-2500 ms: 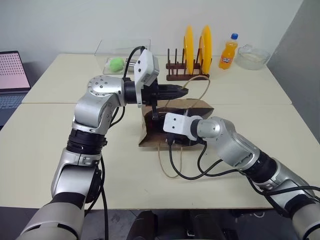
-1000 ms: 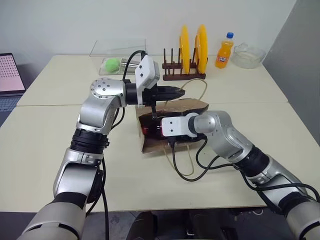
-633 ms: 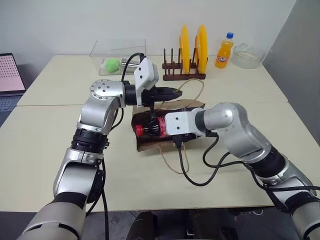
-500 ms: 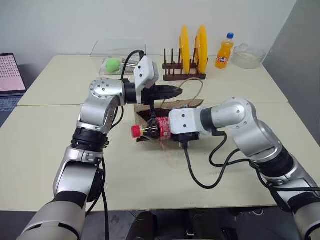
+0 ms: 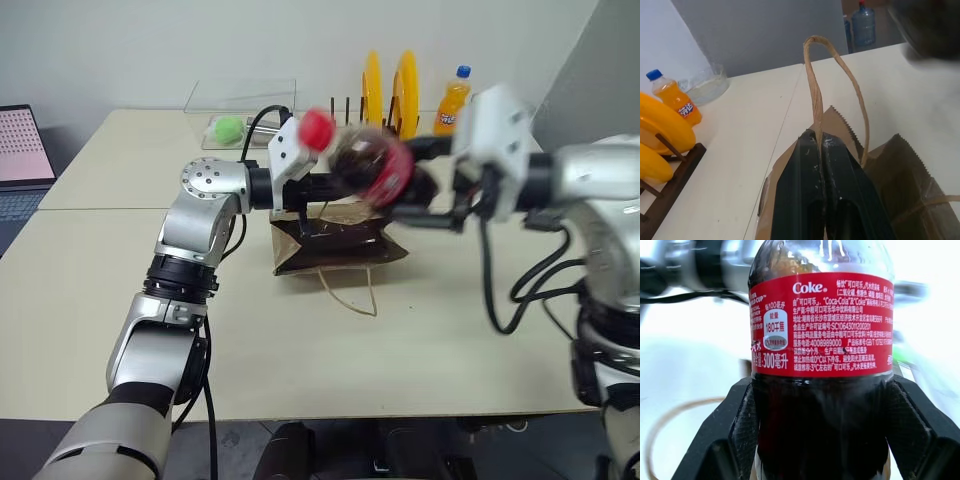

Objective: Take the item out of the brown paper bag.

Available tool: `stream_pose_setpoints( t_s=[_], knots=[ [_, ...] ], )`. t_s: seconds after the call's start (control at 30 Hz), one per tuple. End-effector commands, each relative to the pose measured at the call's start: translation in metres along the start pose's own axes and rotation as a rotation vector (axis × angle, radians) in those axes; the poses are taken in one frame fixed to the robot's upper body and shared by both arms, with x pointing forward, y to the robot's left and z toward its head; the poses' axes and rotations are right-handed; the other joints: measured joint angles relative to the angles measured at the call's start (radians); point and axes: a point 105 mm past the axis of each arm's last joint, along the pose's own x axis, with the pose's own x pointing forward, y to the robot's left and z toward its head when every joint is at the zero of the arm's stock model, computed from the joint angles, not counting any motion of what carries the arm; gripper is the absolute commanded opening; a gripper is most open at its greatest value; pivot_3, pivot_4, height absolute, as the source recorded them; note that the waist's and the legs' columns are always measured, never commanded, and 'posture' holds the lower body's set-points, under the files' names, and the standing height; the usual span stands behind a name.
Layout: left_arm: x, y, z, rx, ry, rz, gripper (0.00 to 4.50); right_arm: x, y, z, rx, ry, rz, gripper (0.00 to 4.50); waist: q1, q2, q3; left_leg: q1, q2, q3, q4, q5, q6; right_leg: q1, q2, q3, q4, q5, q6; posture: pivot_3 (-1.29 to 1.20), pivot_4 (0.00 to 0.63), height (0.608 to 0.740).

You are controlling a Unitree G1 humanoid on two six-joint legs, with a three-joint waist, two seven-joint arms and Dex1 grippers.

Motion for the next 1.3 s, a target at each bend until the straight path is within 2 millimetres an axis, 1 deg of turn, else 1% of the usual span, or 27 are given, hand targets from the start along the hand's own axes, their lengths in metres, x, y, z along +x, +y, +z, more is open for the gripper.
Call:
stream_pose_setpoints(
  t_s=[0.03,0.1,0.17,0.2,0.3,0.33,0.4,0.47,0.6,0.7,0.87,0.93,1.0,1.03,1.1,1.2,1.3],
  knots=[
    [-0.003,0.003,0.008,0.030,-0.013,0.012,0.00,-0.031,-0.026,-0.007,-0.029,0.082,-0.167,3.02,0.002,0.000,0.000,0.000,0.000,0.000,0.000,0.000,0.000,0.000,0.000,0.000,0.000,0.000,0.000,0.00,0.150,0.740],
    [-0.003,0.003,0.008,0.029,-0.014,0.012,0.00,-0.045,-0.034,-0.037,-0.027,0.220,-0.211,3.02,0.004,0.000,0.000,0.000,0.000,0.000,0.000,0.000,0.000,0.000,0.000,0.000,0.000,0.000,0.000,0.00,0.150,0.740],
    [-0.003,0.003,0.009,0.030,-0.016,0.012,0.00,-0.052,-0.034,-0.073,-0.010,0.358,-0.208,3.02,0.005,0.000,0.000,0.000,0.000,0.001,0.000,0.000,0.001,0.001,0.000,0.000,-0.001,0.000,0.000,0.00,0.150,0.740],
    [-0.003,0.003,0.010,0.030,-0.018,0.012,0.00,-0.055,-0.033,-0.088,-0.014,0.413,-0.197,3.02,0.004,0.000,0.000,0.000,0.000,0.002,0.000,0.000,0.001,0.001,0.000,0.001,-0.001,0.000,0.000,0.00,0.150,0.740],
    [-0.003,0.002,0.013,0.034,-0.026,0.006,0.00,-0.056,-0.028,-0.145,-0.014,0.589,-0.135,3.02,-0.006,0.000,0.000,0.002,0.000,0.004,0.000,0.000,0.001,0.001,0.000,0.003,0.000,-0.002,0.004,0.00,0.150,0.740],
    [-0.002,0.002,0.013,0.034,-0.027,0.005,0.00,-0.057,-0.027,-0.159,-0.024,0.631,-0.110,3.02,-0.008,0.000,0.000,0.002,0.001,0.005,0.000,0.000,0.001,0.001,0.000,0.003,0.000,-0.002,0.004,0.00,0.150,0.740],
    [-0.002,0.000,0.014,0.035,-0.029,0.002,0.00,-0.053,-0.025,-0.183,-0.027,0.686,-0.066,3.02,-0.010,0.000,0.001,0.002,0.001,0.005,0.000,0.000,0.001,0.000,0.001,0.003,0.001,-0.002,0.004,0.00,0.150,0.740],
    [-0.003,-0.001,0.014,0.037,-0.029,-0.001,0.00,-0.047,-0.023,-0.203,-0.043,0.721,-0.019,3.02,-0.011,0.002,0.002,0.002,0.002,0.007,-0.001,0.000,0.001,0.000,0.001,0.004,0.001,-0.002,0.003,0.00,0.150,0.740],
    [-0.004,-0.003,0.016,0.040,-0.029,-0.004,0.00,-0.034,-0.024,-0.230,-0.018,0.763,0.019,3.02,-0.013,0.002,0.002,0.002,0.002,0.008,-0.001,0.000,0.000,-0.001,0.001,0.005,0.001,0.000,0.000,0.00,0.150,0.740],
    [-0.004,-0.003,0.017,0.042,-0.029,-0.004,0.00,-0.031,-0.024,-0.241,-0.019,0.786,0.070,3.02,-0.008,0.002,0.002,0.002,0.002,0.008,0.000,0.000,0.000,0.000,0.001,0.004,0.001,0.000,0.000,0.00,0.150,0.740],
    [-0.004,-0.003,0.018,0.043,-0.028,-0.004,0.00,-0.032,-0.025,-0.246,-0.005,0.799,0.105,3.02,-0.006,0.002,0.002,0.002,0.002,0.009,0.000,0.000,0.000,0.000,0.000,0.004,0.000,0.000,0.000,0.00,0.150,0.740],
    [-0.004,-0.003,0.017,0.044,-0.027,-0.004,0.00,-0.033,-0.026,-0.248,-0.004,0.805,0.106,3.75,-0.006,0.002,0.002,0.002,0.002,0.009,0.000,0.000,0.000,0.000,0.000,0.005,0.000,0.000,0.000,0.00,0.150,0.740],
    [-0.004,-0.003,0.017,0.044,-0.026,-0.004,0.00,-0.033,-0.025,-0.248,0.005,0.806,0.114,4.38,-0.006,0.002,0.002,0.002,0.002,0.008,0.000,0.000,0.000,0.000,0.000,0.004,0.000,0.000,0.000,0.00,0.150,0.740],
    [-0.004,-0.003,0.017,0.044,-0.026,-0.003,0.00,-0.033,-0.025,-0.248,0.006,0.804,0.115,4.47,-0.006,0.002,0.002,0.002,0.002,0.008,0.000,0.000,0.000,0.000,0.000,0.004,0.000,0.000,0.000,0.00,0.150,0.740],
    [-0.004,-0.003,0.017,0.043,-0.025,-0.003,0.00,-0.034,-0.026,-0.248,0.003,0.801,0.114,4.47,-0.006,0.002,0.002,0.002,0.002,0.008,0.000,0.000,0.000,0.000,0.000,0.004,0.001,0.000,0.000,0.00,0.150,0.740],
    [-0.004,-0.003,0.017,0.046,-0.024,-0.002,0.00,-0.036,-0.029,-0.241,-0.028,0.776,0.110,4.47,-0.007,0.002,0.002,0.002,0.002,0.009,0.000,0.000,0.000,0.000,0.000,0.004,0.001,0.000,0.000,0.00,0.150,0.740],
    [-0.004,-0.001,0.016,0.044,-0.022,0.003,0.00,-0.041,-0.039,-0.219,-0.033,0.711,0.089,4.47,-0.007,0.002,0.002,0.002,0.002,0.008,0.000,0.000,0.000,0.000,0.000,0.004,0.001,0.000,0.000,0.00,0.150,0.740]
  ],
)
